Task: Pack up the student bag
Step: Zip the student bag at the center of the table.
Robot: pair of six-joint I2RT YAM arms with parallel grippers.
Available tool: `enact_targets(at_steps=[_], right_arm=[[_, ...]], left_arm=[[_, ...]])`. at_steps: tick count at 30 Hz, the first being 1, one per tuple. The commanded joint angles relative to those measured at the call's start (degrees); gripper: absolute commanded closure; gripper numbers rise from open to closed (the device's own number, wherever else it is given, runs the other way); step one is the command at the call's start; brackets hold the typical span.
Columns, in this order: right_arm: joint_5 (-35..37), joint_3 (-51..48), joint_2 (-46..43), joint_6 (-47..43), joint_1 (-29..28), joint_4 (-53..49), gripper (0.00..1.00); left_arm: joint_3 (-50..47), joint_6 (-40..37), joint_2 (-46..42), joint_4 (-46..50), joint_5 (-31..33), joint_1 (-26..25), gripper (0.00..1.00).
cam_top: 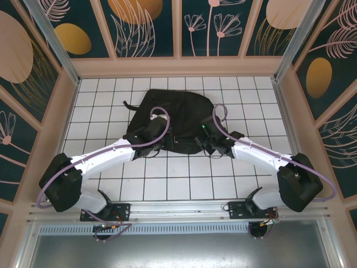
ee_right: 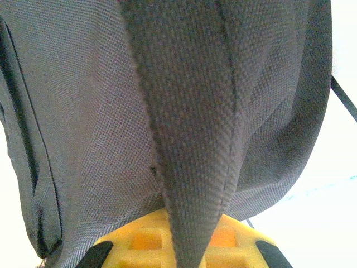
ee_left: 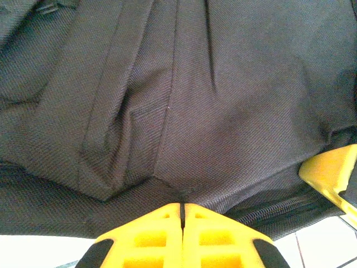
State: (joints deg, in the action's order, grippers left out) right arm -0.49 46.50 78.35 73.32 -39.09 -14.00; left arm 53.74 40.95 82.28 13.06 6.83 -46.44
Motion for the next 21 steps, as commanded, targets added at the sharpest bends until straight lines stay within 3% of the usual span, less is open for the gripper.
enact_targets(at_steps=[1,6,12,14,15,18,19,21], right_arm=[[5.6,-0.6,-1.4,-2.2,2.0,-4.5,1.00],[5.4,-1.0,-1.4,-2.7,2.0,-3.9,1.00],[2.9,2.5,1.1,-7.3,-0.1,-1.2,0.99],[2.9,3.6,1.3,-8.6,-0.8,-1.3,0.88],[3.2,3.9,1.1,-9.1,-1.2,-1.5,0.79],[2.8,4.1,0.4,-10.0,-1.3,-1.0,0.67],[2.4,4.1,0.2,-10.3,-1.3,-0.8,0.65],[2.2,4.2,-0.1,-10.9,-1.3,-0.8,0.65]], left_arm=[[-0.9,-0.8,-2.7,1.6,4.6,1.6,1.00],[-0.6,-1.2,-3.9,1.5,4.1,2.8,1.00],[-0.3,-1.9,-1.5,-4.5,-10.1,2.8,1.00],[-0.3,-2.0,-1.4,-5.3,-11.5,2.7,1.00],[-0.3,-2.3,-1.6,-5.4,-11.9,2.7,0.98],[-0.5,-3.2,-2.3,-5.8,-13.7,2.7,0.72],[-0.7,-3.5,-2.5,-6.4,-15.4,2.7,0.63],[-1.0,-3.7,-2.6,-7.7,-18.9,2.6,0.56]])
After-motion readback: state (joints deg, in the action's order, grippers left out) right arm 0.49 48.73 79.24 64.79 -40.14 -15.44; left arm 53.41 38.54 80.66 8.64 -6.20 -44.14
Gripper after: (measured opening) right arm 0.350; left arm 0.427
